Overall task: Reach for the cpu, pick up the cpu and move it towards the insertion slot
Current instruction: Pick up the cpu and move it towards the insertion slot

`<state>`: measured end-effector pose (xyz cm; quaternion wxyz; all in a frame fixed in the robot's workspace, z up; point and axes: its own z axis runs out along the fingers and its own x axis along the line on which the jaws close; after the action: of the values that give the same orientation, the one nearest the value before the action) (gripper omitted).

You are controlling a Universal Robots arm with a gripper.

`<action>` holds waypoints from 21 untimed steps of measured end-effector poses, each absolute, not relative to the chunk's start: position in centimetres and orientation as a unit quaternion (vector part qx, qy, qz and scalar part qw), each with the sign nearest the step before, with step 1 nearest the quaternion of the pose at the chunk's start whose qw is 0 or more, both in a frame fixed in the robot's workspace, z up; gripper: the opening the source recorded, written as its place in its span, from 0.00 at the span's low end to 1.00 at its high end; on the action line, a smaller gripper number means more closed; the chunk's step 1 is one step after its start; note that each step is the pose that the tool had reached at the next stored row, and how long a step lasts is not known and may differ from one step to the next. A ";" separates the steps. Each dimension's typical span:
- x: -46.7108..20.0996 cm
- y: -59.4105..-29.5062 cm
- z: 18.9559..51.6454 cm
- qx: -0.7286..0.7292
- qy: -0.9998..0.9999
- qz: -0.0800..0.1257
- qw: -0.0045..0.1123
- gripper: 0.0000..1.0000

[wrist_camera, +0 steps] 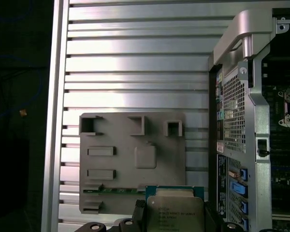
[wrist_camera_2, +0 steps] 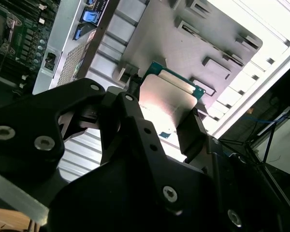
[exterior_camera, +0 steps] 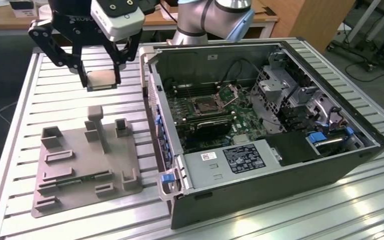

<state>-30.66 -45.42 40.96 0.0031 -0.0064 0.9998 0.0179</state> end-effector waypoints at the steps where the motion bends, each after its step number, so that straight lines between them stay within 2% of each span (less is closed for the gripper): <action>1: -30.6 -45.4 41.0 -0.006 1.000 0.018 0.003 0.55; 21: -28.0 -45.4 41.0 -0.006 1.000 0.019 0.003 0.55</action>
<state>-28.00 -45.42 40.96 0.0031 -0.0063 0.9998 0.0187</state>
